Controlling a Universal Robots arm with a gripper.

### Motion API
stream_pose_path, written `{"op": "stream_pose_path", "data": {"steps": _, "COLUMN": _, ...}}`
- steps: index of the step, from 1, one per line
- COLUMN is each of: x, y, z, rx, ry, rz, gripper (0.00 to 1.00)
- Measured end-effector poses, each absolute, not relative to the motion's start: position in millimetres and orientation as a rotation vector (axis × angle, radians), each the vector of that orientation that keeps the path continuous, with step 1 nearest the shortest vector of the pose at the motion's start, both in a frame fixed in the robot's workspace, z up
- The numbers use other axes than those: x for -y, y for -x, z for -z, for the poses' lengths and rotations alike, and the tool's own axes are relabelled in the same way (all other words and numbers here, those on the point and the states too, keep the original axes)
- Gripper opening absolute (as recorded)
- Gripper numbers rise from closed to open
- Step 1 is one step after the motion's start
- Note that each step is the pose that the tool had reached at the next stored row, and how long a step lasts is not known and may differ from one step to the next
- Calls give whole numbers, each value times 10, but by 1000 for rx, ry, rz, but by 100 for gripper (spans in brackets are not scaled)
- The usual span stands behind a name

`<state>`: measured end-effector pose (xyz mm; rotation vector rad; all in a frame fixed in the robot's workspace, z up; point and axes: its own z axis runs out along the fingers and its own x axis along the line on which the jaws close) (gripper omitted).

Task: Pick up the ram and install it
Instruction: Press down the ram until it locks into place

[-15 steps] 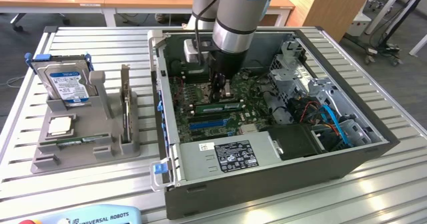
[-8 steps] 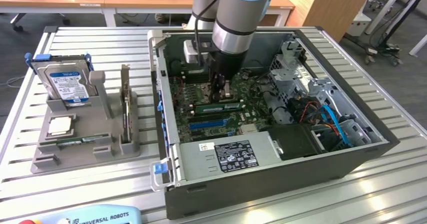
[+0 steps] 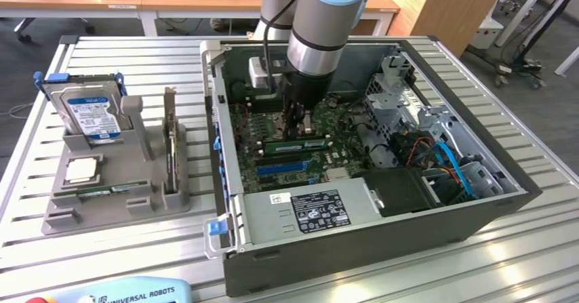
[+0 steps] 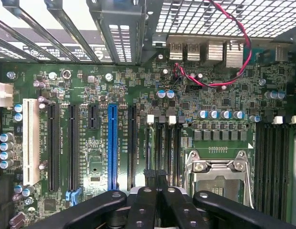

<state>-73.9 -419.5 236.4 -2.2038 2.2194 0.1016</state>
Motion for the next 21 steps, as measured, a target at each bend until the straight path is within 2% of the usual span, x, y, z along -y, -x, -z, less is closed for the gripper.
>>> {"op": "stream_pose_path", "data": {"steps": 21, "x": 4195, "y": 755, "z": -2296, "rx": -2219, "ry": 2204, "rz": -102, "gripper": 10}}
